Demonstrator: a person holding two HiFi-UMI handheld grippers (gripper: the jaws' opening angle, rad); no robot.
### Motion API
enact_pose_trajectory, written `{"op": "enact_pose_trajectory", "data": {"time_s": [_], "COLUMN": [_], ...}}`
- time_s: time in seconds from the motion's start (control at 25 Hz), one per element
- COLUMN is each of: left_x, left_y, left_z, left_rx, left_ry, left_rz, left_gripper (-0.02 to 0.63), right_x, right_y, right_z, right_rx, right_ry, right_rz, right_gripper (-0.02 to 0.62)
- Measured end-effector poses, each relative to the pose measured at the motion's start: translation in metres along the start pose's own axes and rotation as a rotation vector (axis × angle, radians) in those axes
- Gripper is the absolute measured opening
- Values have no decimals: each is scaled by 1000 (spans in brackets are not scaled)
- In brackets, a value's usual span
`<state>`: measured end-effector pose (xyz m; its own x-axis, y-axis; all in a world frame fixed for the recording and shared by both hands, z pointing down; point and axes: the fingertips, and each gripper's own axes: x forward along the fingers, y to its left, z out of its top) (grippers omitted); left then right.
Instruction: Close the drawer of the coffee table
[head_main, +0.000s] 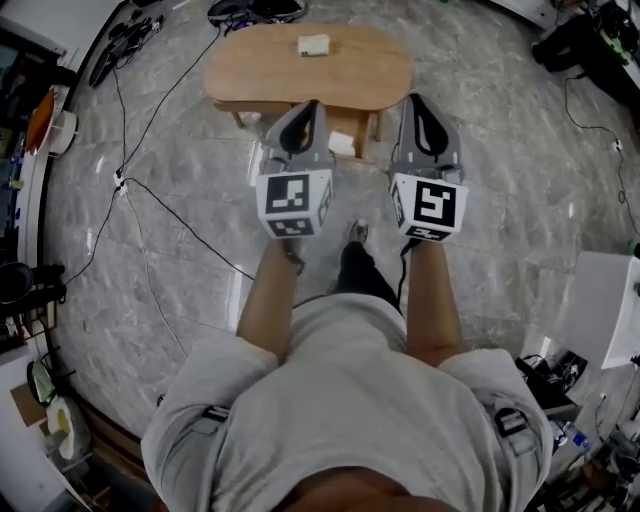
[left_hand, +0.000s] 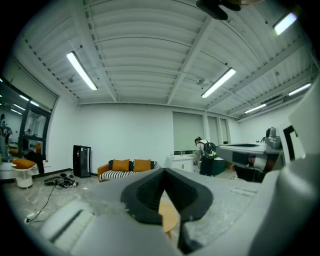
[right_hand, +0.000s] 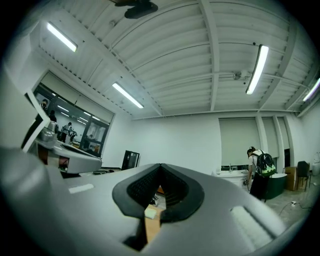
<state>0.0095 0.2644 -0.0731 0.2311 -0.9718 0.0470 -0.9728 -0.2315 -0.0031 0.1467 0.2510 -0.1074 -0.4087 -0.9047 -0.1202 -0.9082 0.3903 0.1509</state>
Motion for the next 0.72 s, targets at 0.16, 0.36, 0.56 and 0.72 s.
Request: {"op": "enact_pose_trajectory", "data": {"time_s": [0.16, 0.36, 0.56, 0.72], "left_x": [45, 93, 120, 131], "left_y": [14, 24, 40, 56], "left_z": [-11, -28, -46, -63], "left_rx": [-7, -21, -28, -39], "left_ry": [39, 96, 140, 176], "left_rz": [0, 9, 39, 59], "left_gripper": [21, 21, 21, 21], "right_x": [40, 82, 117, 133], "right_y": [-18, -38, -33, -21], "right_z": [-19, -49, -67, -88], "right_rx": [25, 53, 73, 88], "right_ry": [25, 73, 101, 138], "right_rz": [-6, 4, 54, 89], "right_gripper": [6, 6, 6, 6]}}
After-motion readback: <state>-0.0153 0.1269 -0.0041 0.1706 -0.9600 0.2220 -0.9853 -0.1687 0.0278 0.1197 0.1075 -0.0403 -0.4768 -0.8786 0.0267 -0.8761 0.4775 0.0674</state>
